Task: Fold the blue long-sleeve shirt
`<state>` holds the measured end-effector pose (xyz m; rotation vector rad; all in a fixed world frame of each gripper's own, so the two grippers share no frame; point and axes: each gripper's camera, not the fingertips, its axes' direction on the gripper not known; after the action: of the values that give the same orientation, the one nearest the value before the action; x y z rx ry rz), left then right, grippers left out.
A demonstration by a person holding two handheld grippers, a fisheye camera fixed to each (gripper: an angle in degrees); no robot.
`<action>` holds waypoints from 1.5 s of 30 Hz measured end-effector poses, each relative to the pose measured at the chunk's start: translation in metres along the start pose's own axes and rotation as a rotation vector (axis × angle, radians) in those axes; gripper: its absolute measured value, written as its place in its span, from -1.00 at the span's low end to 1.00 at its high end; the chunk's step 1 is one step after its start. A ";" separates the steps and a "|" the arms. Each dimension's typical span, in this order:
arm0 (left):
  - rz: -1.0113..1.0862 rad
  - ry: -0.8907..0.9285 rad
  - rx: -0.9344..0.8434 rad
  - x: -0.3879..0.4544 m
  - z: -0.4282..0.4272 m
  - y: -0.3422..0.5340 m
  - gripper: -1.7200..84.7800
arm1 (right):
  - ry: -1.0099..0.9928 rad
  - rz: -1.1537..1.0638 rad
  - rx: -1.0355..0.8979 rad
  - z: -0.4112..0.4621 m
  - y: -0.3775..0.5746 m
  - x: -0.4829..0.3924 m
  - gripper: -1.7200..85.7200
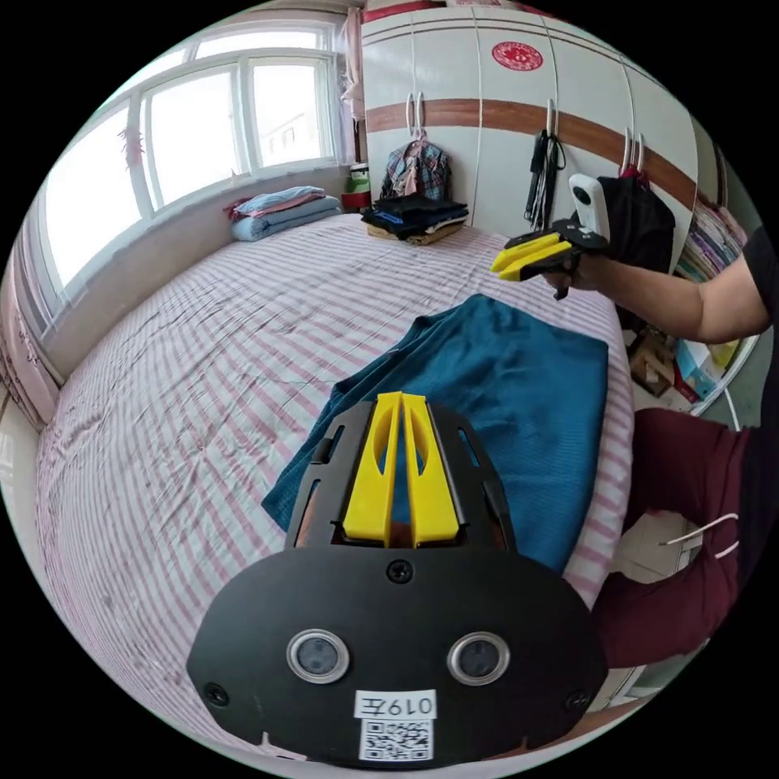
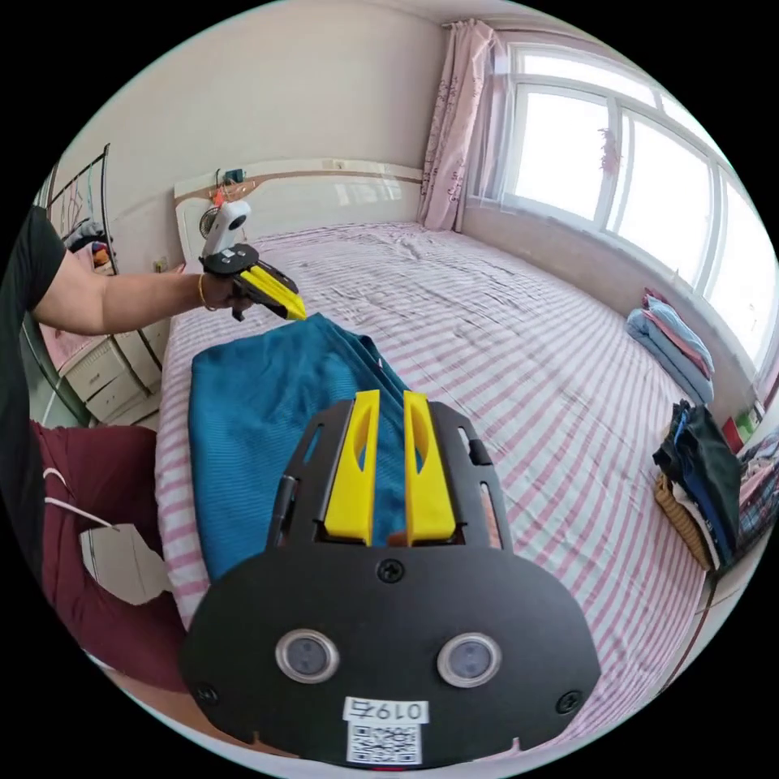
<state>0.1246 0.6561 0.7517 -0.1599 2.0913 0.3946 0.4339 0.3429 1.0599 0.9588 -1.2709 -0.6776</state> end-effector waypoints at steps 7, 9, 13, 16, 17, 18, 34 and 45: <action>0.213 -0.038 -0.098 -0.028 0.041 -0.027 -0.84 | -0.139 -0.232 -0.137 0.097 -0.011 0.028 -0.84; 0.245 -0.084 -0.087 -0.036 0.047 -0.039 -0.82 | -0.088 -0.289 -0.174 0.116 -0.018 0.024 -0.84; 0.285 -0.121 -0.109 -0.046 0.059 -0.051 -0.82 | -0.043 -0.365 -0.234 0.157 -0.029 0.009 -0.83; 0.293 -0.111 -0.129 -0.054 0.064 -0.061 -0.83 | -0.029 -0.401 -0.268 0.180 -0.031 -0.001 -0.83; 0.294 -0.115 -0.124 -0.056 0.065 -0.065 -0.83 | -0.023 -0.407 -0.251 0.184 -0.032 -0.005 -0.84; 0.286 -0.128 -0.114 -0.060 0.066 -0.068 -0.84 | -0.016 -0.406 -0.249 0.186 -0.034 -0.007 -0.85; 0.320 -0.130 -0.258 -0.132 0.095 -0.115 -0.88 | -0.053 -0.332 -0.271 0.255 -0.050 -0.016 -0.87; 0.335 -0.096 -0.305 -0.172 0.116 -0.130 -0.94 | -0.052 -0.325 -0.271 0.277 -0.046 -0.026 -0.98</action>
<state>0.3438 0.5658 0.8144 0.0327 1.9545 0.9069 0.1619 0.2846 1.0123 0.9334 -1.0428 -1.1045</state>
